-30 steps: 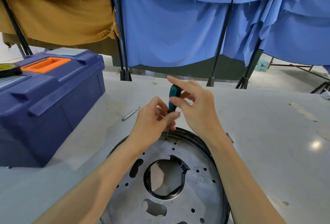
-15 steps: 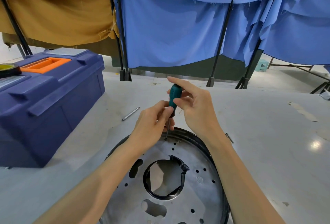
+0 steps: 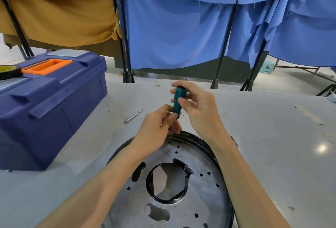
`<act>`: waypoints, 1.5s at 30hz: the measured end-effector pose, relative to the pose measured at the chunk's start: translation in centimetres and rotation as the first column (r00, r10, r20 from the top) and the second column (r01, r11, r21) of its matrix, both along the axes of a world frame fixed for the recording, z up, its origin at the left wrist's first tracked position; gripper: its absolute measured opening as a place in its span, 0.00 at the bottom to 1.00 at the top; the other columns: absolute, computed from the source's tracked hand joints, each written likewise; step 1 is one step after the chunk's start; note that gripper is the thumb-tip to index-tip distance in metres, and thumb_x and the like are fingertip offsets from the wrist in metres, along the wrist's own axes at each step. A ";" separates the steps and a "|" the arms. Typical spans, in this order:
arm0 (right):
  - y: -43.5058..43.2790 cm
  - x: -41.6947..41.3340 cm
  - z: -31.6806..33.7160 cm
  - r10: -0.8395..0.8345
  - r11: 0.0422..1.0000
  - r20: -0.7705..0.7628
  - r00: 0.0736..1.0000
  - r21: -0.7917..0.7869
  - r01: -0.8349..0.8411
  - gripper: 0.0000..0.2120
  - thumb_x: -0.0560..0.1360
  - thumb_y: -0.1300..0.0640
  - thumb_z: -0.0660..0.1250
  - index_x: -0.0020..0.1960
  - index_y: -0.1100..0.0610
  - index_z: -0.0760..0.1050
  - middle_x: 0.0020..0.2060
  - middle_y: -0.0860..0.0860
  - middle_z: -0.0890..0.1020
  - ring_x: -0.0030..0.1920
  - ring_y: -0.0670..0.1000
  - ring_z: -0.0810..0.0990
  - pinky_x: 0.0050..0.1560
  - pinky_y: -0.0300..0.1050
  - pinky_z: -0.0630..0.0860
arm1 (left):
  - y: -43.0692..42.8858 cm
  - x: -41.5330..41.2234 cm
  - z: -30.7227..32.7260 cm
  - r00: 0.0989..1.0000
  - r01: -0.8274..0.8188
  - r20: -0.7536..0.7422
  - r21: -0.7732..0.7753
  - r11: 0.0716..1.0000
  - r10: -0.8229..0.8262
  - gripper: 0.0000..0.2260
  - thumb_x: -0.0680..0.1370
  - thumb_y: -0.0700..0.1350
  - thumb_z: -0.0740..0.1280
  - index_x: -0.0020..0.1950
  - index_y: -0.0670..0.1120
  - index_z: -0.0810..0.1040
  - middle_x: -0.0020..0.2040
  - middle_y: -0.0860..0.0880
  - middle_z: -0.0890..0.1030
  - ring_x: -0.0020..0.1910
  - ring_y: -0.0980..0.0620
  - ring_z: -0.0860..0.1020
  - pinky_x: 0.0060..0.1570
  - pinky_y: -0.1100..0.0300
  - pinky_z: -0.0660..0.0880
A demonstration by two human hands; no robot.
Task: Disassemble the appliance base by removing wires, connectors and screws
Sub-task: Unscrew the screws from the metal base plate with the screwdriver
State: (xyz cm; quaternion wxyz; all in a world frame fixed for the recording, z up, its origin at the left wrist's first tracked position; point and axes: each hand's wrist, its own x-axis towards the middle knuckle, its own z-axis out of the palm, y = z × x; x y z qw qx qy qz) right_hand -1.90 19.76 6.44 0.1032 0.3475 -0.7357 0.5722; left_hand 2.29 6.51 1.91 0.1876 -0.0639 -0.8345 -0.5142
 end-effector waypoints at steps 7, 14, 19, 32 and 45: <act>-0.1 -0.1 0.0 -0.024 1.000 -0.026 0.999 -0.007 0.023 0.24 0.74 0.69 0.68 0.64 0.48 0.77 0.50 0.49 0.80 0.47 0.45 0.78 0.52 0.37 0.77 | 0.1 0.4 0.3 1.000 0.010 -0.025 0.031 0.999 -0.009 0.05 0.81 0.50 0.60 0.49 0.51 0.73 0.37 0.49 0.84 0.36 0.51 0.83 0.45 0.46 0.81; -0.3 0.0 -0.2 -0.014 1.000 -0.018 1.000 0.004 0.014 0.15 0.74 0.58 0.72 0.59 0.48 0.77 0.51 0.47 0.78 0.50 0.44 0.78 0.52 0.37 0.77 | 0.0 0.1 0.2 1.000 -0.021 -0.015 0.070 0.997 0.022 0.06 0.79 0.49 0.65 0.52 0.47 0.74 0.35 0.49 0.83 0.36 0.50 0.83 0.45 0.46 0.81; -0.1 -0.2 -0.1 -0.022 1.000 -0.032 0.999 0.017 0.022 0.25 0.75 0.67 0.67 0.68 0.47 0.72 0.50 0.49 0.81 0.47 0.43 0.80 0.51 0.34 0.77 | 0.0 0.4 0.3 1.000 0.004 -0.019 0.075 0.997 -0.003 0.10 0.78 0.56 0.62 0.51 0.51 0.72 0.36 0.48 0.84 0.35 0.49 0.83 0.44 0.45 0.81; -0.1 -0.1 0.1 -0.016 1.000 -0.011 1.000 -0.012 0.016 0.23 0.76 0.70 0.65 0.66 0.51 0.75 0.50 0.51 0.82 0.48 0.46 0.80 0.52 0.37 0.78 | 0.0 0.3 0.2 0.999 0.039 0.001 0.008 0.999 -0.039 0.07 0.82 0.46 0.60 0.56 0.47 0.74 0.39 0.48 0.84 0.38 0.51 0.83 0.49 0.46 0.79; 0.1 -0.1 0.1 0.022 0.999 0.013 1.000 -0.037 -0.021 0.26 0.74 0.75 0.62 0.65 0.53 0.75 0.51 0.54 0.82 0.50 0.50 0.82 0.51 0.38 0.79 | -0.1 0.3 0.1 1.000 0.006 -0.002 0.011 1.000 -0.006 0.09 0.83 0.45 0.56 0.50 0.49 0.75 0.37 0.49 0.84 0.37 0.51 0.83 0.46 0.45 0.80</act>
